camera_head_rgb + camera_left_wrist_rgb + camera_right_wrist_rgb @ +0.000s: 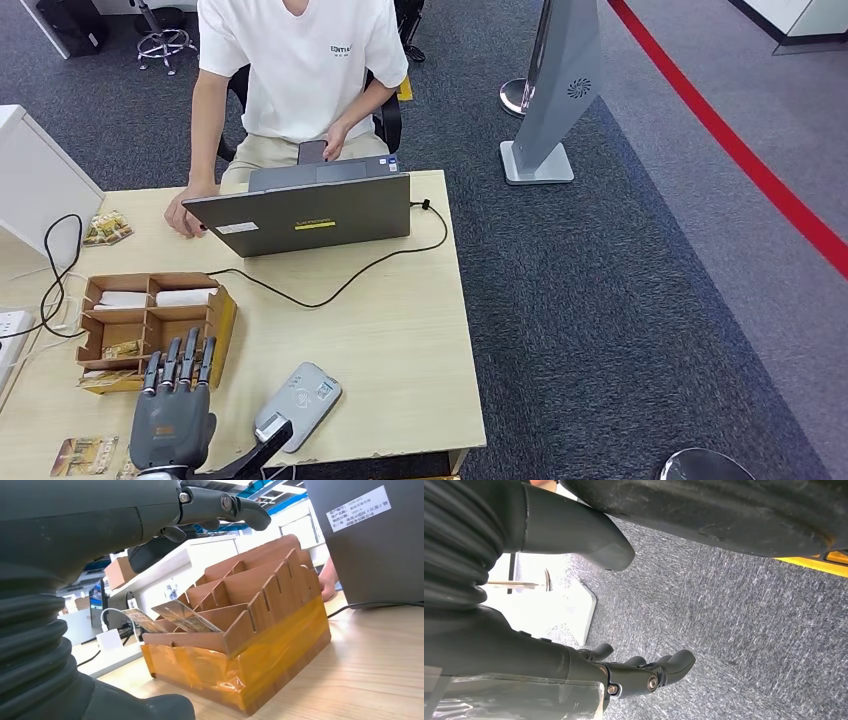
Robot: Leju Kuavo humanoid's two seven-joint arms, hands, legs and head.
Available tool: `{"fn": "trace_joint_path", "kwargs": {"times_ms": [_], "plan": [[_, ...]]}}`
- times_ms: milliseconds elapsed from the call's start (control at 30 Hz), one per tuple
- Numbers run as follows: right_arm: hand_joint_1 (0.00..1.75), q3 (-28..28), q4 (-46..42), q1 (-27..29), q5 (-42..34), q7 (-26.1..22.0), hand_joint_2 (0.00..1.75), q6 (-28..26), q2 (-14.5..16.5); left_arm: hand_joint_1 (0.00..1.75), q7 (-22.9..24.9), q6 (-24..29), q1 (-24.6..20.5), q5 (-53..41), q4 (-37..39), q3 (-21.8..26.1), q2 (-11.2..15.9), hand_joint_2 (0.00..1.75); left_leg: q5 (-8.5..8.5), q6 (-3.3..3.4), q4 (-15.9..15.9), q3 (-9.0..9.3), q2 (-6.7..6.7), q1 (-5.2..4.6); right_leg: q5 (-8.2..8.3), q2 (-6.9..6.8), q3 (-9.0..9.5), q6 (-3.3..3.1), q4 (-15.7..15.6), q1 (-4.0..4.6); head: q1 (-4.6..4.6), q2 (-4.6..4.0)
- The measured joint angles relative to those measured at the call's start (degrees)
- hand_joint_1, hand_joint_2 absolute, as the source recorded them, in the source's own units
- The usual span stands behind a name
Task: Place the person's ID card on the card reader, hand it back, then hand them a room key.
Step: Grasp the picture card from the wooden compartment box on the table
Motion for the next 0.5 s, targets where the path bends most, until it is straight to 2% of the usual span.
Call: {"fn": "trace_joint_path", "kwargs": {"times_ms": [500], "plan": [[0.0,-0.14,0.01,0.01,0.3,-0.34,1.75,-0.01,0.02,0.0,-0.45,4.75,-0.05,-0.29,-0.51,4.65,-2.38,1.75,0.0,0.0,0.0,0.01,0.0,0.0,0.0,0.0,0.0,0.0,0.0,0.0,0.0,0.0]]}}
